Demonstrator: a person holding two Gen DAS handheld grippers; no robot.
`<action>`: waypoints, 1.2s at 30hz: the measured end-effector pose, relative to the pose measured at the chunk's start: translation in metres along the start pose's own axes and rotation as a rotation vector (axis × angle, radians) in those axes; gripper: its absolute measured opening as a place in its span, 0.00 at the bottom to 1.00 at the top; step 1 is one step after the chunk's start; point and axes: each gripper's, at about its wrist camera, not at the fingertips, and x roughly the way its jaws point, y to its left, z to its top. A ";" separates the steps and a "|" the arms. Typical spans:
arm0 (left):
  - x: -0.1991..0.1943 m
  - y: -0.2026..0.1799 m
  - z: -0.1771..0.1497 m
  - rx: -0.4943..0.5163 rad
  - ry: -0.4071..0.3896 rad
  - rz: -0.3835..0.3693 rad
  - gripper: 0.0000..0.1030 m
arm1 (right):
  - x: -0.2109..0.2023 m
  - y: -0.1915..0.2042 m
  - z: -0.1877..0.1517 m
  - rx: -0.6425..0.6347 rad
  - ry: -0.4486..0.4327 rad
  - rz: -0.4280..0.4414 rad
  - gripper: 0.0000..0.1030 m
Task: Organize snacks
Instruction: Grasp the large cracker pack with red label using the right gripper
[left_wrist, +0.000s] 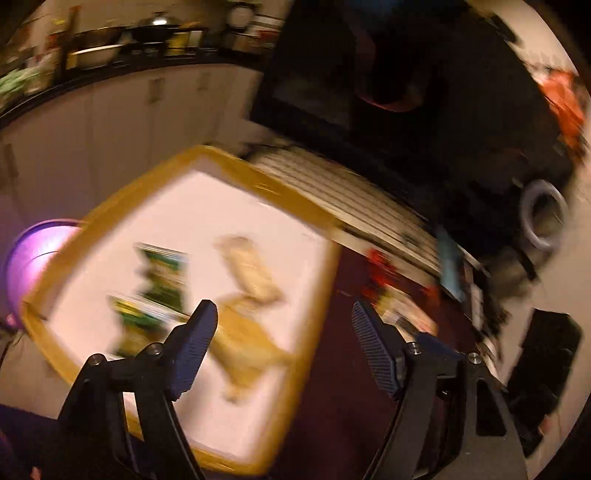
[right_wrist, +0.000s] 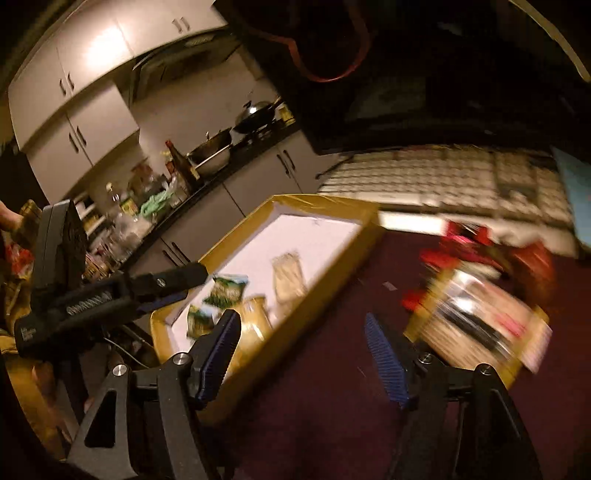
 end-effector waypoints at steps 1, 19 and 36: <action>0.001 -0.014 -0.007 0.030 0.009 -0.023 0.73 | -0.008 -0.010 -0.003 0.008 0.000 -0.006 0.70; 0.033 -0.067 -0.038 0.096 0.135 -0.027 0.73 | 0.042 -0.087 0.038 -0.046 0.168 -0.139 0.78; 0.038 -0.051 -0.043 0.078 0.126 -0.020 0.73 | 0.038 -0.042 -0.023 -0.148 0.169 -0.382 0.69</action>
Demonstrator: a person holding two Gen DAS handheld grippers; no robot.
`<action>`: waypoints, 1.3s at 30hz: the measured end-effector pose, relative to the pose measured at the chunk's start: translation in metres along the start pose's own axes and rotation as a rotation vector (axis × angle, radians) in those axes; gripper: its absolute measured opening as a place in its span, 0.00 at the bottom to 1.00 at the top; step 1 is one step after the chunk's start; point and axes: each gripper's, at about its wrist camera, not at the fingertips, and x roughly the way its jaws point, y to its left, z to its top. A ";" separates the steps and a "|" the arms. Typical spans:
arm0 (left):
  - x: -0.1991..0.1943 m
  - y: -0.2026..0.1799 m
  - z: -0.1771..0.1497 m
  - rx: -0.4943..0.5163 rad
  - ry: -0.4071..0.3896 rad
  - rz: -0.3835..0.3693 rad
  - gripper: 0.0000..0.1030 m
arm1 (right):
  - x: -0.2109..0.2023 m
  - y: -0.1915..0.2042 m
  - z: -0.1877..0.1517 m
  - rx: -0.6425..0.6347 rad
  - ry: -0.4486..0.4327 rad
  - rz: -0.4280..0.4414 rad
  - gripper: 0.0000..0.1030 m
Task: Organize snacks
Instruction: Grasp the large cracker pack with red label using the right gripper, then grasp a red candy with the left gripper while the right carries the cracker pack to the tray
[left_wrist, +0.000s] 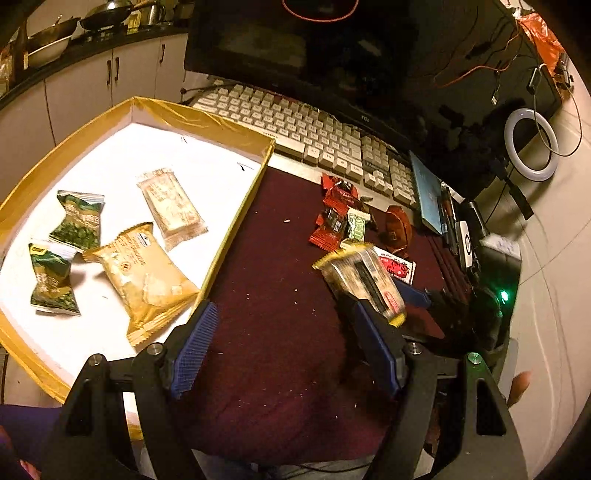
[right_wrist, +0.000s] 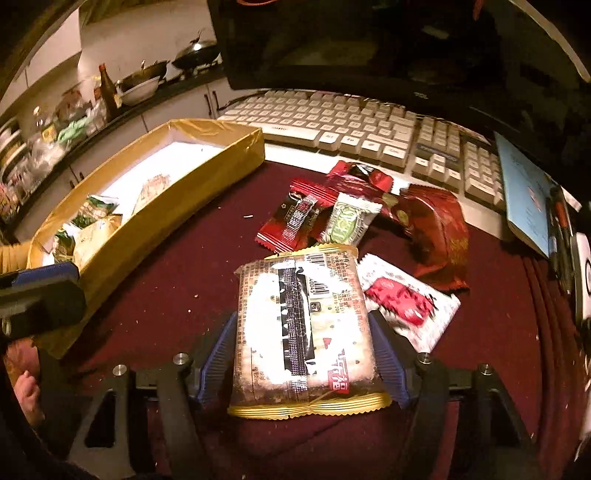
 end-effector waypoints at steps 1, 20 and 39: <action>0.000 0.001 0.000 0.000 -0.002 0.002 0.73 | -0.006 -0.004 -0.004 0.018 -0.011 0.010 0.69; 0.099 -0.072 0.047 0.256 0.057 0.130 0.53 | -0.048 -0.089 -0.041 0.378 -0.190 -0.035 0.69; 0.056 -0.020 0.006 0.111 0.051 -0.034 0.18 | -0.049 -0.090 -0.041 0.348 -0.216 -0.019 0.69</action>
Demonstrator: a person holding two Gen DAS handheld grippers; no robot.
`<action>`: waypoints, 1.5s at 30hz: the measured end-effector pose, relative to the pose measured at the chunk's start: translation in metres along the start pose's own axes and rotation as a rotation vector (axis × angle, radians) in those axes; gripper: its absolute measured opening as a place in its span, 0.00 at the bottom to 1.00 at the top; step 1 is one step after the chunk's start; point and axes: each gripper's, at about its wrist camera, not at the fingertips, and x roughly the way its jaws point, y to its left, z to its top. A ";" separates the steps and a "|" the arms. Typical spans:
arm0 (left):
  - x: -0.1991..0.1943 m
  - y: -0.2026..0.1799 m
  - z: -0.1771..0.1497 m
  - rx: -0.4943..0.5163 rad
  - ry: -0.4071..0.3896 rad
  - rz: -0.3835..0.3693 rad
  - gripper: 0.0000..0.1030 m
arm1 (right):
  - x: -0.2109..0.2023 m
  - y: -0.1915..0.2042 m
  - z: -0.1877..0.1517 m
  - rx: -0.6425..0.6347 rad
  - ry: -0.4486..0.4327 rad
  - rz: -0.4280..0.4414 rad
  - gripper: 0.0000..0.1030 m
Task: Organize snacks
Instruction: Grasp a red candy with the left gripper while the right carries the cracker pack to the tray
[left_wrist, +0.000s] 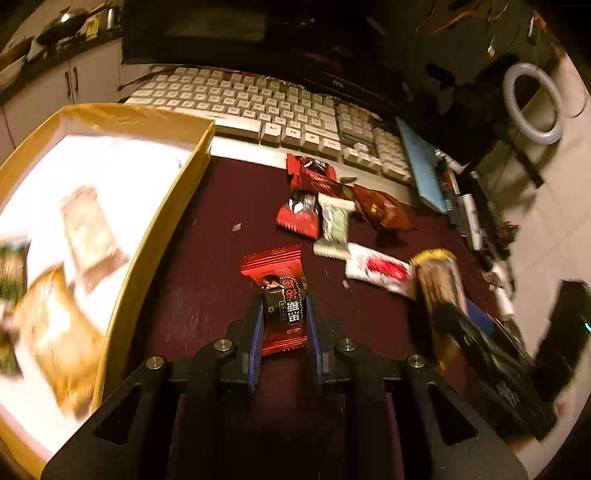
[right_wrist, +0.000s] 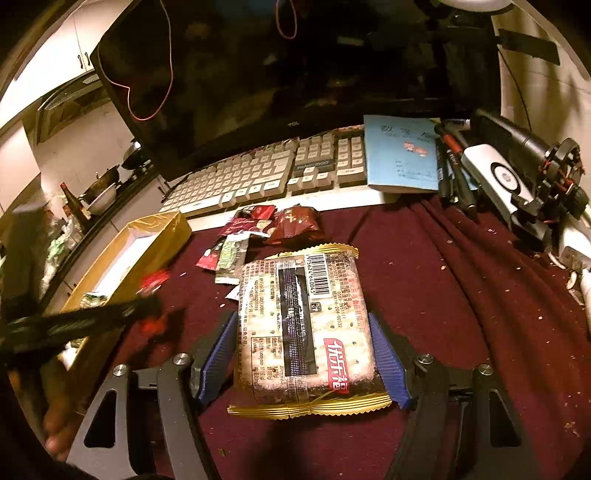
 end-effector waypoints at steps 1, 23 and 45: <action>-0.006 0.000 -0.003 0.003 -0.018 0.005 0.18 | -0.001 0.000 0.000 0.004 -0.004 0.002 0.69; -0.038 0.163 0.031 -0.275 -0.070 0.081 0.18 | 0.098 0.229 0.078 -0.297 0.220 0.313 0.69; -0.028 0.171 0.042 -0.256 -0.029 0.165 0.50 | 0.152 0.256 0.091 -0.338 0.253 0.204 0.73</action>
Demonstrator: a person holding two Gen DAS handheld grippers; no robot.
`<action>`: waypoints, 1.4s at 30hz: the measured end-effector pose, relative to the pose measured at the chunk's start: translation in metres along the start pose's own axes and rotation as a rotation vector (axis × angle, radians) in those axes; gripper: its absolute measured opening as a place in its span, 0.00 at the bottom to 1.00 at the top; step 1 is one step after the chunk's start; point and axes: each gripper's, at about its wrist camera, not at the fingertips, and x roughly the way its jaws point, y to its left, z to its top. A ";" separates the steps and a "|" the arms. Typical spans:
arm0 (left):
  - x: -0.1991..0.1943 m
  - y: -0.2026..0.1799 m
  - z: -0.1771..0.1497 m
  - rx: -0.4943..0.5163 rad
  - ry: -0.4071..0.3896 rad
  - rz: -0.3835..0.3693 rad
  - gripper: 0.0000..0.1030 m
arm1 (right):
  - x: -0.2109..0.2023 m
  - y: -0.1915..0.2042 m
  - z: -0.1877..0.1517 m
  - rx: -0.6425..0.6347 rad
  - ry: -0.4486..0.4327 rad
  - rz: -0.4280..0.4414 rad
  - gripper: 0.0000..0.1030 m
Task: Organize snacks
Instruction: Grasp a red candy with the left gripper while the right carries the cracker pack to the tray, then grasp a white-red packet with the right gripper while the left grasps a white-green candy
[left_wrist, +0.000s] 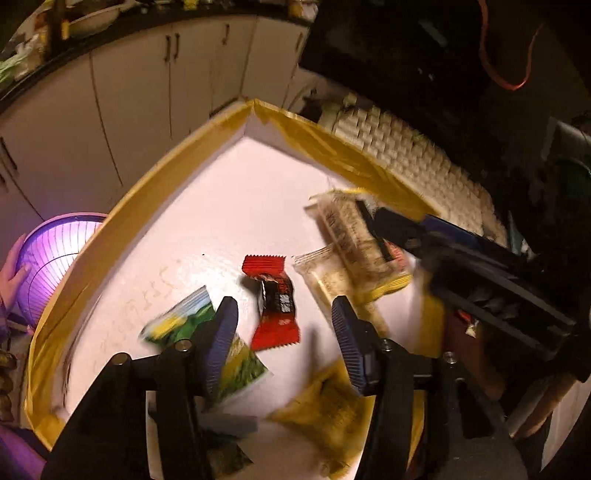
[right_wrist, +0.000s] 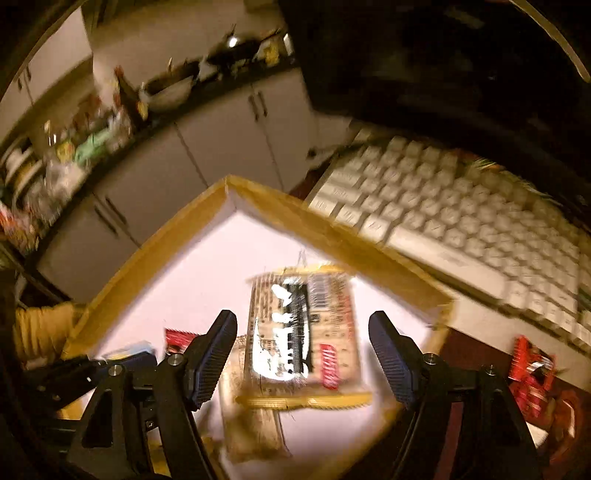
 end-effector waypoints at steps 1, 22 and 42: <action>-0.008 -0.002 -0.005 -0.008 -0.026 -0.004 0.50 | -0.013 -0.003 -0.003 0.012 -0.021 0.025 0.74; -0.053 -0.145 -0.103 0.173 -0.082 -0.186 0.69 | -0.125 -0.162 -0.132 0.105 -0.040 0.036 0.74; -0.056 -0.162 -0.112 0.226 -0.061 -0.153 0.69 | -0.101 -0.131 -0.162 0.008 0.045 -0.160 0.25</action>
